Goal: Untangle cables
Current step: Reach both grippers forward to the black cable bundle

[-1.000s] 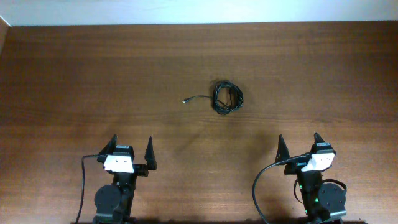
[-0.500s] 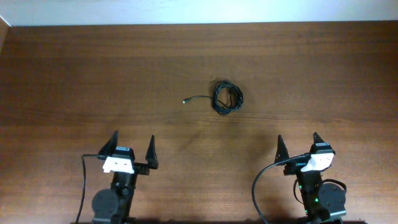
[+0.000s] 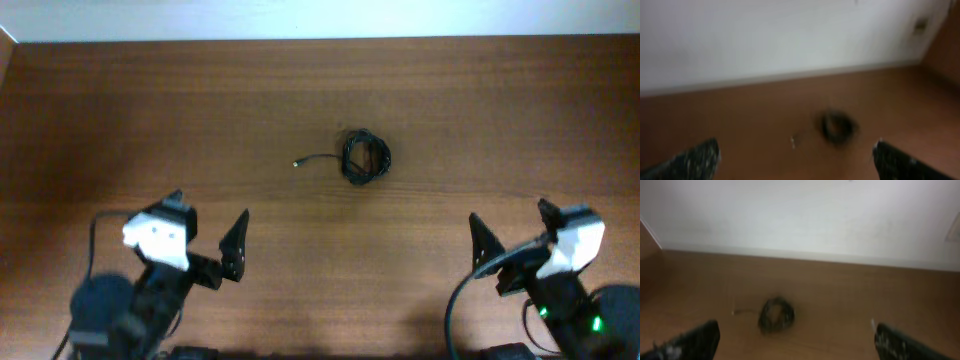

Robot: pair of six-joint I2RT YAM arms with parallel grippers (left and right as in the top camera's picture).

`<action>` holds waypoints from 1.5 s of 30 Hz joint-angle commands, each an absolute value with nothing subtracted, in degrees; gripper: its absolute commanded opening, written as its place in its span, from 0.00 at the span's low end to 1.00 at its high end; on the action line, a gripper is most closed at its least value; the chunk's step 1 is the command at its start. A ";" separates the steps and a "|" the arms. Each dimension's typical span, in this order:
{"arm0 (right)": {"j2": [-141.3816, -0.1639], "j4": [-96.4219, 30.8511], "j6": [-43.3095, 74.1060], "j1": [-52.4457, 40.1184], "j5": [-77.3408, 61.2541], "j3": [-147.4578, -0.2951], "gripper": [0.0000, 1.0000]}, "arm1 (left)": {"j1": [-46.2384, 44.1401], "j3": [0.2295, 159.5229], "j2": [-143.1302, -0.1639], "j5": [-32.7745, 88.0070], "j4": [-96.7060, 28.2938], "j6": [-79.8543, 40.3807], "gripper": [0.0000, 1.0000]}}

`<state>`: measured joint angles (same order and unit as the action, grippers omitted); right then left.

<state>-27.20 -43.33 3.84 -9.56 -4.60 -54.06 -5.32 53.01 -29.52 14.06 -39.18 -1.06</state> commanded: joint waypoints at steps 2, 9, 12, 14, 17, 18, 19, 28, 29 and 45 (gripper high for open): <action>-45.58 -55.37 3.42 -9.74 -10.52 -69.14 0.98 | -5.13 66.78 -46.81 20.29 -50.72 -0.60 0.99; -68.62 -62.72 3.42 -9.74 -33.82 -81.67 0.66 | -5.15 67.99 -65.21 34.83 -52.12 -0.62 0.11; -74.78 -61.95 3.42 -9.72 -33.82 -81.67 0.04 | -6.46 67.99 -73.56 35.22 -51.70 -0.86 0.00; -78.24 -61.52 3.46 -9.67 -32.53 -81.67 0.04 | -8.12 67.99 -78.22 32.88 -51.22 -3.25 0.00; -84.93 -58.30 4.75 -9.67 -32.34 -81.67 0.24 | -12.29 67.99 -84.18 26.37 -48.27 -7.75 0.00; -86.48 -57.41 6.02 -9.61 -32.34 -81.67 0.34 | -13.50 67.99 -85.58 25.56 -46.61 -8.97 0.00; -89.54 -55.09 7.57 -9.61 -32.32 -81.67 0.41 | -15.42 67.99 -87.68 24.97 -43.46 -10.11 0.07; -107.50 -44.95 11.62 -6.50 -23.31 -81.67 0.68 | -25.91 67.99 -105.23 16.19 -18.48 -16.38 0.40; -108.31 -44.97 12.80 -5.41 -23.35 -81.67 0.68 | -26.13 67.99 -107.11 12.34 -15.68 -19.20 0.40; -109.51 -59.79 6.04 -3.36 -23.73 -81.56 0.74 | -28.18 68.36 -118.04 23.14 -17.02 -2.96 0.00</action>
<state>-108.97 -56.66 10.61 -3.20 -24.23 -80.86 -27.68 69.56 -117.58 19.70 -10.48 -10.72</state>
